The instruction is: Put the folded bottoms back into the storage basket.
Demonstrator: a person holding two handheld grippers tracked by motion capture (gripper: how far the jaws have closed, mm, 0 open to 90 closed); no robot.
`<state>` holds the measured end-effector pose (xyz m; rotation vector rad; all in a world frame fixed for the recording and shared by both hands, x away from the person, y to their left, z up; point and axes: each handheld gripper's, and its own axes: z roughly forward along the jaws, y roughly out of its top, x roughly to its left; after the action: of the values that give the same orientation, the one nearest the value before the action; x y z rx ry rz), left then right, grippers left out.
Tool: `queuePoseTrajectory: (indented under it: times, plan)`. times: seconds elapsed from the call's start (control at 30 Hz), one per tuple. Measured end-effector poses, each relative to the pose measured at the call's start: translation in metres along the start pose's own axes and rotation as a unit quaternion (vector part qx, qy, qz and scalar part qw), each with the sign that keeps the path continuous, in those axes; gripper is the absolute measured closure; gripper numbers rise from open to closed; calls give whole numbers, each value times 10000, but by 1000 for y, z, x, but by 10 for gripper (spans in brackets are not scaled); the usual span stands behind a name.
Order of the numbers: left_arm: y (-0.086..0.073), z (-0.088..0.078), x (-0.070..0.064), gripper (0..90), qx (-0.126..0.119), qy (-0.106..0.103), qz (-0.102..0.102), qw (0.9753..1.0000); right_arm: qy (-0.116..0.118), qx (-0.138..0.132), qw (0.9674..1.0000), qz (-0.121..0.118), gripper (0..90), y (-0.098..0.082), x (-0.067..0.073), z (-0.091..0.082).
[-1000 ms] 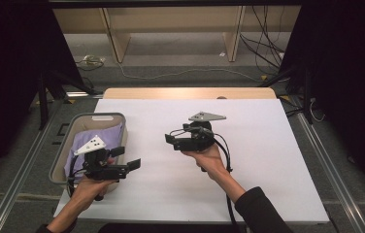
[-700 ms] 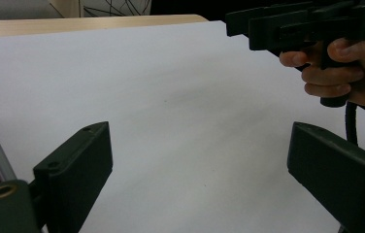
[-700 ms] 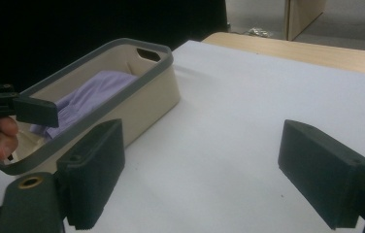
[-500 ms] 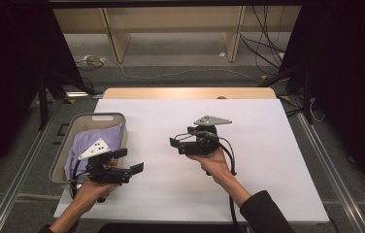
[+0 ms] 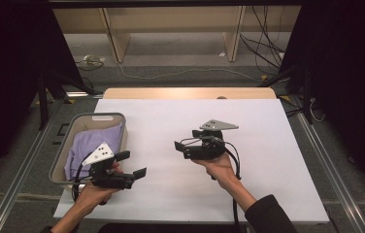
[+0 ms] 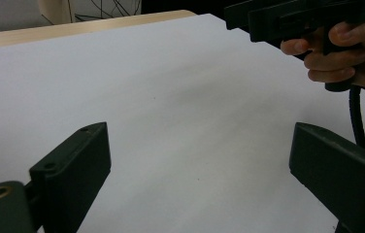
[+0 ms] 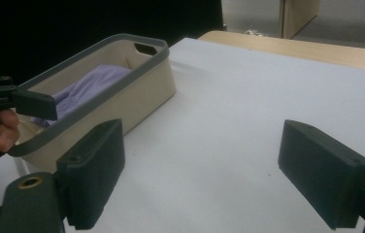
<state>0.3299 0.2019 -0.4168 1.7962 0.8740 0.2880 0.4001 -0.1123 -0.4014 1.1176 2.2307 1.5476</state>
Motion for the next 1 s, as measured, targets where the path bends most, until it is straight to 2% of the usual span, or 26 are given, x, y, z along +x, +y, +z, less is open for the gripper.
queuePoseTrajectory:
  times: [0.37, 0.67, 1.0]
  plan:
    - [-1, 0, -5, 68, -56, -18, 171, 9998, -5, 29, 10000, -1, 180, -7, 1, -8]
    - [-2, -3, -7, 59, -135, -45, 220, 9997, -46, 14, 9999, -109, 180, -12, 4, -16]
    - [-2, -4, -10, 53, -165, -85, 268, 9995, -82, -205, 9997, -126, 180, -19, 3, -34]
